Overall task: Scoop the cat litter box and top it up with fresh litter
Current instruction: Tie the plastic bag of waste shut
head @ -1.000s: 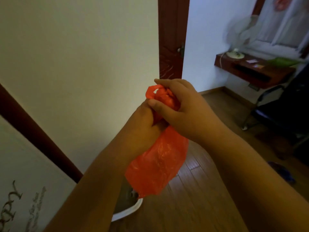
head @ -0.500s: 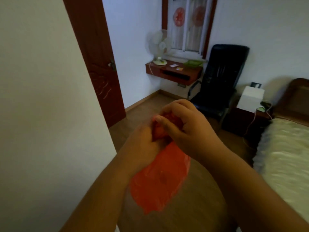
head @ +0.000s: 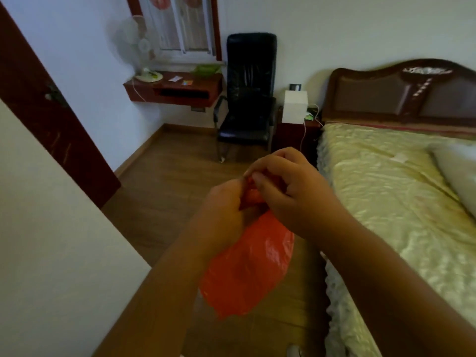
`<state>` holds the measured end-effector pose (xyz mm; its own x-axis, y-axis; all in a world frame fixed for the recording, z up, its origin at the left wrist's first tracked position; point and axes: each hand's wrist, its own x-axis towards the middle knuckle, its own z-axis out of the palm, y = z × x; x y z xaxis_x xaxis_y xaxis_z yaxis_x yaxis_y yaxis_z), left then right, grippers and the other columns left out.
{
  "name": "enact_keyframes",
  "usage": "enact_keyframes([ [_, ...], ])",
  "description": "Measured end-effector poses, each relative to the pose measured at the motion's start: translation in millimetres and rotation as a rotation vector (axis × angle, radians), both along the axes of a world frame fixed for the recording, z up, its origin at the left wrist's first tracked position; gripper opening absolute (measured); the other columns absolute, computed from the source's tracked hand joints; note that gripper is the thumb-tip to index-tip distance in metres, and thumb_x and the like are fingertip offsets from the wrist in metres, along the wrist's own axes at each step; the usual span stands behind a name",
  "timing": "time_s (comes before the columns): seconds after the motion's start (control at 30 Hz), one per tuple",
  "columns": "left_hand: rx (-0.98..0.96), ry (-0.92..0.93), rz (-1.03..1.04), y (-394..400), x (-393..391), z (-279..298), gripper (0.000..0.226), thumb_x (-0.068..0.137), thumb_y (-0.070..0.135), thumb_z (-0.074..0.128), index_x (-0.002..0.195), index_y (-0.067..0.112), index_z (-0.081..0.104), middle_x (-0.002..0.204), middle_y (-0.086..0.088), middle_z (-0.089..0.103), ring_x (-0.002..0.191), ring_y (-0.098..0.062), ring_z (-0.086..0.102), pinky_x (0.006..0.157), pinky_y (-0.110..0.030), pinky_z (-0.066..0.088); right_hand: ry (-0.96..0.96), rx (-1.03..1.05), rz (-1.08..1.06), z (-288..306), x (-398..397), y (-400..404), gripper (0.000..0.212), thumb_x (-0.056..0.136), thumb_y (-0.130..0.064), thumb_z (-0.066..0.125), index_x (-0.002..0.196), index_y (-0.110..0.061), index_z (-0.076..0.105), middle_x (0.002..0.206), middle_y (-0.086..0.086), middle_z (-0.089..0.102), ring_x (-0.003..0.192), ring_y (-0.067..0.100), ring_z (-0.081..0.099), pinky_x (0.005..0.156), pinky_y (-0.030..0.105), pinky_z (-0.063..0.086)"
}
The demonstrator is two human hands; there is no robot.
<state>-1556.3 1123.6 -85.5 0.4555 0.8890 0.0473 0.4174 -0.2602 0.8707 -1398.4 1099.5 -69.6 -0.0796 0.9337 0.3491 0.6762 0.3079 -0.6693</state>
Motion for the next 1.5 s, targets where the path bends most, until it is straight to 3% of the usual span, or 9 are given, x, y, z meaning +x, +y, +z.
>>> enact_keyframes([
  [0.13,-0.018,0.023,-0.086,4.5,11.8,-3.9,0.026,0.094,0.023,0.067,0.097,0.047,0.056,0.090,0.019,0.066,0.081,0.014,0.064,0.064,-0.009,0.051,-0.021,0.014,-0.099,-6.0,10.2,-13.0,0.015,0.089,-0.051,0.065,0.100,-0.042,0.063,0.112,-0.013,0.049,0.098,0.005,0.055,0.078,0.021,0.052],
  [0.27,0.001,0.046,-0.145,15.4,30.7,-4.7,0.023,0.092,0.028,0.069,0.106,0.044,0.059,0.097,0.015,0.068,0.086,0.002,0.066,0.067,-0.015,0.053,0.011,0.051,-0.203,-11.3,25.9,-12.2,0.008,0.089,-0.044,0.066,0.093,-0.040,0.060,0.108,-0.012,0.052,0.093,0.004,0.056,0.076,0.020,0.049],
  [0.5,0.026,0.096,-0.162,50.8,68.6,-10.2,0.027,0.090,0.031,0.071,0.095,0.053,0.055,0.095,0.016,0.065,0.082,0.010,0.062,0.056,-0.007,0.047,0.024,0.018,-0.249,-23.8,63.1,20.3,0.009,0.090,-0.042,0.067,0.094,-0.037,0.061,0.106,-0.011,0.053,0.092,0.003,0.055,0.072,0.014,0.043],
  [0.63,0.014,0.135,-0.144,81.4,96.4,-12.5,0.026,0.091,0.034,0.069,0.102,0.053,0.053,0.095,0.018,0.063,0.083,0.018,0.058,0.055,-0.005,0.047,0.025,-0.033,-0.209,-28.2,92.6,58.2,0.010,0.091,-0.044,0.066,0.096,-0.037,0.061,0.106,-0.010,0.053,0.091,0.004,0.054,0.072,0.016,0.042],
  [0.73,0.021,0.162,-0.115,107.4,117.6,-10.9,0.024,0.091,0.038,0.068,0.096,0.056,0.052,0.093,0.020,0.063,0.084,0.021,0.058,0.053,-0.006,0.047,0.032,-0.051,-0.177,-28.9,116.4,89.3,0.011,0.091,-0.044,0.065,0.097,-0.036,0.062,0.104,-0.011,0.051,0.089,0.003,0.053,0.071,0.015,0.041],
  [0.9,0.037,0.152,-0.081,149.1,157.0,-12.3,0.023,0.091,0.039,0.068,0.106,0.051,0.054,0.093,0.018,0.064,0.084,0.018,0.059,0.055,-0.004,0.047,0.016,-0.061,-0.145,-27.5,158.0,136.5,0.012,0.091,-0.046,0.063,0.098,-0.037,0.061,0.102,-0.012,0.051,0.089,0.003,0.053,0.071,0.016,0.040],
  [1.1,0.022,0.124,-0.052,194.0,195.7,-10.2,0.023,0.091,0.037,0.069,0.100,0.053,0.054,0.094,0.017,0.066,0.082,0.013,0.062,0.063,-0.014,0.049,-0.038,-0.064,-0.129,-19.2,194.7,183.3,0.012,0.092,-0.048,0.062,0.099,-0.039,0.060,0.103,-0.010,0.052,0.089,0.005,0.053,0.072,0.016,0.042],
  [1.37,0.010,0.105,-0.125,267.8,230.0,-16.4,0.024,0.092,0.035,0.068,0.103,0.052,0.054,0.093,0.018,0.064,0.083,0.017,0.060,0.056,-0.008,0.048,-0.034,-0.085,-0.190,-23.6,227.0,248.9,0.011,0.092,-0.047,0.063,0.098,-0.038,0.062,0.104,-0.012,0.052,0.090,0.003,0.052,0.070,0.016,0.041],
  [1.5,-0.004,0.079,-0.177,318.3,240.1,-23.1,0.023,0.091,0.035,0.068,0.099,0.053,0.055,0.095,0.017,0.067,0.084,0.014,0.062,0.061,-0.011,0.048,-0.057,-0.091,-0.236,-27.5,234.6,291.5,0.010,0.092,-0.046,0.063,0.097,-0.038,0.062,0.100,-0.013,0.051,0.087,0.003,0.052,0.068,0.016,0.039],
])
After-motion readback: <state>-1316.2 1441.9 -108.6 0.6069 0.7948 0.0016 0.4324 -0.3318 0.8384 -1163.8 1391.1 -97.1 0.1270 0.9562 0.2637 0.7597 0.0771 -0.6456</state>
